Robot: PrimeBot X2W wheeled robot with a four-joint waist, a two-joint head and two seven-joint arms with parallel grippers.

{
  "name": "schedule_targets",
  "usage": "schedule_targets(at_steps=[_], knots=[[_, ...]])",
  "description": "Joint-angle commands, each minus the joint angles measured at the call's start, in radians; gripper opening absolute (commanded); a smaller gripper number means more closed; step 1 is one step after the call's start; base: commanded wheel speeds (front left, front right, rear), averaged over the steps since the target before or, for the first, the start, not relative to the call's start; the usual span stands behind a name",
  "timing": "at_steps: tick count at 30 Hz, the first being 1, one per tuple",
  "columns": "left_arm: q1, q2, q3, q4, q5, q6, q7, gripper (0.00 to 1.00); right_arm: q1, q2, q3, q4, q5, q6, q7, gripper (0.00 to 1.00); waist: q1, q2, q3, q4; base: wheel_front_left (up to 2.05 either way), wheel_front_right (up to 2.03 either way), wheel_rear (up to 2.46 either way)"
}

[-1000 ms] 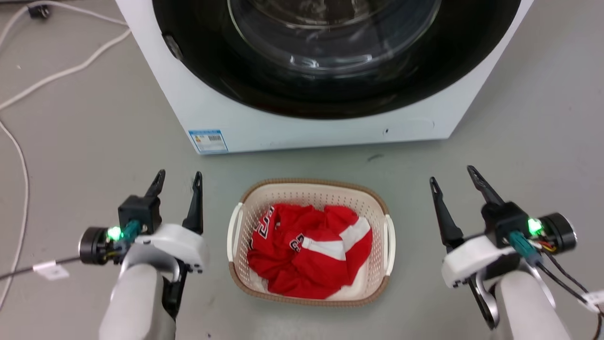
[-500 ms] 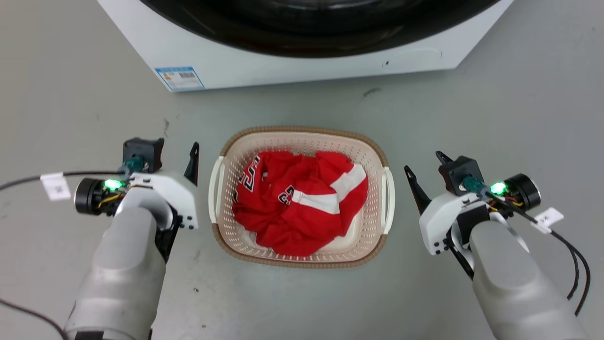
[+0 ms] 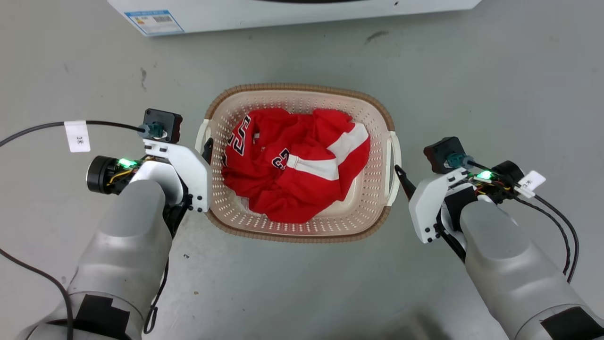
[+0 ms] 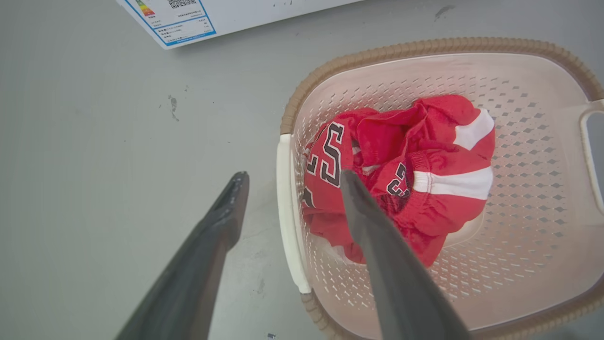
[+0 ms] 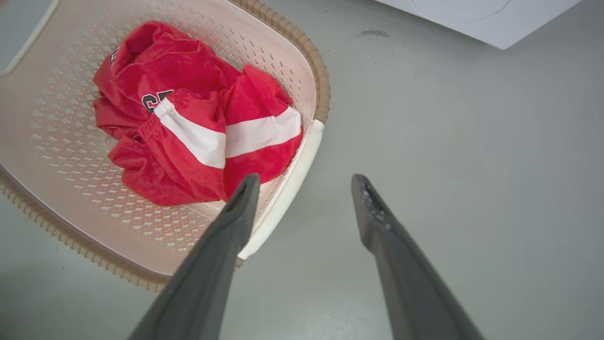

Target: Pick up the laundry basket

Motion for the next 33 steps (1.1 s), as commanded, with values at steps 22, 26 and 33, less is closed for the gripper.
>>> schedule_targets(at_steps=[22, 26, 33], knots=[[-0.086, 0.048, -0.233, 0.003, -0.196, -0.001, 0.104, 1.00, -0.096, 0.000, 0.199, 0.038, 0.258, -0.001, 0.112, 1.00, -0.0002, 0.0001, 0.182, 0.007, 0.00, 0.00, 0.00], [-0.097, 0.048, -0.268, 0.003, -0.222, -0.001, 0.113, 1.00, -0.113, 0.000, 0.207, 0.046, 0.271, -0.001, 0.107, 1.00, -0.0002, 0.0001, 0.204, 0.010, 0.00, 0.00, 0.00], [-0.108, 0.051, -0.328, 0.001, -0.263, -0.001, 0.127, 0.38, -0.127, 0.000, 0.208, 0.058, 0.288, -0.001, 0.102, 0.00, -0.0002, 0.0001, 0.219, 0.014, 0.00, 0.00, 0.00]])
